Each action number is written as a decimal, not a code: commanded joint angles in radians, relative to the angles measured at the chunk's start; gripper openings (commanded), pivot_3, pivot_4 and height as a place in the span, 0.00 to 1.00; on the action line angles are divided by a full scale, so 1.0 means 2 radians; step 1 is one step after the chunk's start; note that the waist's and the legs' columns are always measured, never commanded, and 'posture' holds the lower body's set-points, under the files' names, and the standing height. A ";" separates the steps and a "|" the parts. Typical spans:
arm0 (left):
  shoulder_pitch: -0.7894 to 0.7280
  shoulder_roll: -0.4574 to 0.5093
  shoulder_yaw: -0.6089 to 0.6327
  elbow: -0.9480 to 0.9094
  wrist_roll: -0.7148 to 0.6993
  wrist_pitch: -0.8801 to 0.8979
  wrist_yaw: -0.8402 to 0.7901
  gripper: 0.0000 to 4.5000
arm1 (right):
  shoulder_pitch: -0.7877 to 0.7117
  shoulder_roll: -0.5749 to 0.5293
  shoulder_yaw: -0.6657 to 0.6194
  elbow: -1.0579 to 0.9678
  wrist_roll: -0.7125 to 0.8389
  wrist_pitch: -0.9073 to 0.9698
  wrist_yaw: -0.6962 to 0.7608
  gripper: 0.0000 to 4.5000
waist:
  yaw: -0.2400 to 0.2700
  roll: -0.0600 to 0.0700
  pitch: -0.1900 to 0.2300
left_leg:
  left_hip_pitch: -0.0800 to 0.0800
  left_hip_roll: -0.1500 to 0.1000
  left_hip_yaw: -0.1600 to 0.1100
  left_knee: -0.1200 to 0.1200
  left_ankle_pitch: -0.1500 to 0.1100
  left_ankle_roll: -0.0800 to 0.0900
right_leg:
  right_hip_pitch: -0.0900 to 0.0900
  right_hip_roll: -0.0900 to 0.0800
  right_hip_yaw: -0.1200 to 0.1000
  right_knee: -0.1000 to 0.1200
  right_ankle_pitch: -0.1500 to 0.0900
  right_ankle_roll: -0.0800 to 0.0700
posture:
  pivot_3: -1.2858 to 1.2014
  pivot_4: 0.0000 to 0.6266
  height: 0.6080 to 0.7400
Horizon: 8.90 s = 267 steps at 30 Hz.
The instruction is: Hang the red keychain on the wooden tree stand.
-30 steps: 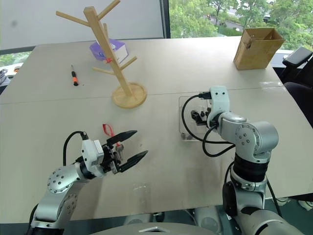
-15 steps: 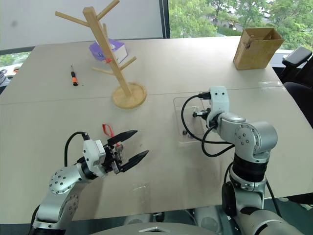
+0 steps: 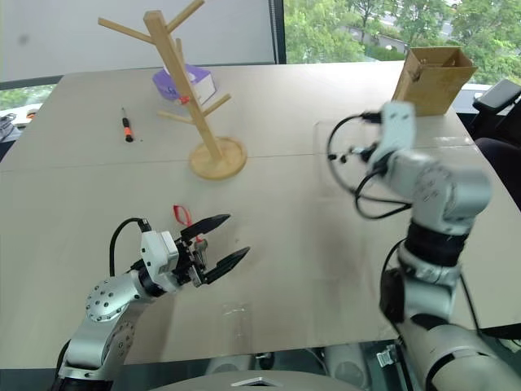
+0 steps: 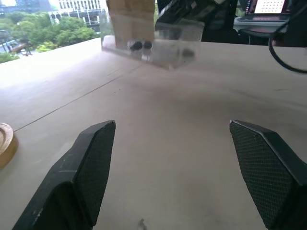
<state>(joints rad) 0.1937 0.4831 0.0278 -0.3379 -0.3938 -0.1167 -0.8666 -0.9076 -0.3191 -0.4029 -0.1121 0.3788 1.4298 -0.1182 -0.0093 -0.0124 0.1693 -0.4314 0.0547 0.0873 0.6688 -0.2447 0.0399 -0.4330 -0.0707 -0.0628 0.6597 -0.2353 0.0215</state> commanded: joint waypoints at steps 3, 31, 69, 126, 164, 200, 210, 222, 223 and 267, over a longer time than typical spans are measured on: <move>-0.002 -0.005 -0.005 -0.015 0.002 -0.009 0.005 0.87 | -0.047 -0.117 0.014 0.205 -0.051 -0.138 0.060 0.01 | -0.003 0.000 0.000 | 0.000 -0.001 0.001 -0.001 0.000 0.000 | 0.000 0.000 0.001 -0.001 0.000 0.000 | 0.52 0.24 1.00; 0.001 -0.045 0.007 -0.056 -0.013 0.095 0.133 0.87 | -0.104 -0.234 0.046 0.515 -0.064 -0.498 0.360 0.99 | -0.011 0.002 0.001 | 0.001 0.001 0.004 -0.001 0.000 0.000 | -0.001 0.001 0.004 0.000 0.001 0.001 | 0.52 0.24 1.00; -0.165 -0.255 0.130 -0.218 0.010 0.728 0.601 0.87 | 0.428 -0.208 0.159 0.065 0.083 -0.779 0.830 0.99 | 0.011 -0.002 0.002 | 0.009 0.000 -0.003 0.003 0.000 0.000 | 0.010 0.003 0.003 0.000 0.000 0.001 | 0.52 0.24 1.00; -0.185 -0.222 0.102 -0.253 0.141 0.741 0.467 0.02 | 0.325 -0.188 0.163 -0.009 0.119 -0.673 0.724 1.00 | 0.011 -0.003 0.002 | 0.009 0.000 -0.003 0.003 0.000 0.000 | 0.010 0.002 0.003 0.000 0.000 0.001 | 0.52 0.24 1.00; -0.253 -0.074 -0.071 -0.142 0.431 0.337 0.452 0.02 | 0.076 -0.184 0.161 0.080 0.127 -0.560 0.732 1.00 | 0.012 -0.003 0.003 | 0.008 0.000 -0.001 0.001 -0.001 0.001 | 0.009 0.001 0.003 -0.001 0.002 0.001 | 0.52 0.24 1.00; -0.315 -0.112 -0.082 -0.053 0.486 0.338 0.429 0.02 | 0.083 -0.179 0.156 0.062 0.123 -0.561 0.721 1.00 | 0.012 -0.003 0.003 | 0.008 0.000 -0.001 0.001 -0.001 0.001 | 0.009 0.001 0.003 -0.001 0.002 0.001 | 0.52 0.24 1.00; -0.321 -0.107 -0.082 -0.030 0.505 0.345 0.417 0.02 | 0.087 -0.176 0.156 0.051 0.126 -0.556 0.711 1.00 | 0.012 -0.003 0.003 | 0.008 0.000 -0.001 0.001 -0.001 0.001 | 0.009 0.001 0.003 -0.001 0.002 0.001 | 0.52 0.24 1.00; -0.350 -0.123 -0.082 -0.007 0.504 0.337 0.420 0.02 | 0.095 -0.173 0.154 0.039 0.131 -0.555 0.702 1.00 | 0.012 -0.003 0.003 | 0.008 0.000 -0.001 0.001 -0.001 0.001 | 0.009 0.001 0.003 -0.001 0.002 0.001 | 0.52 0.24 1.00; -0.352 -0.124 -0.084 -0.007 0.505 0.336 0.420 0.02 | 0.096 -0.173 0.154 0.039 0.131 -0.555 0.701 1.00 | 0.012 -0.003 0.003 | 0.008 0.000 -0.001 0.001 -0.001 0.001 | 0.009 0.001 0.003 -0.001 0.002 0.001 | 0.52 0.24 1.00; -0.146 -0.188 0.148 0.013 0.185 0.159 0.379 0.99 | 0.283 0.036 0.125 0.062 -0.037 -0.655 0.274 1.00 | 0.011 -0.004 0.002 | 0.008 0.000 -0.001 0.002 0.000 0.001 | 0.009 0.001 0.003 0.000 0.002 0.001 | 0.52 0.24 1.00</move>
<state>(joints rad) -0.1051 0.0995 0.3141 -0.3249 -0.0029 0.2593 -0.1063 -0.3571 -0.2626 -0.1454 0.0201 0.3681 0.1987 0.5172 0.0135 -0.0207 0.1738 -0.4152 0.0540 0.0854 0.6732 -0.2455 0.0415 -0.4149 -0.0691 -0.0574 0.6590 -0.2305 0.0239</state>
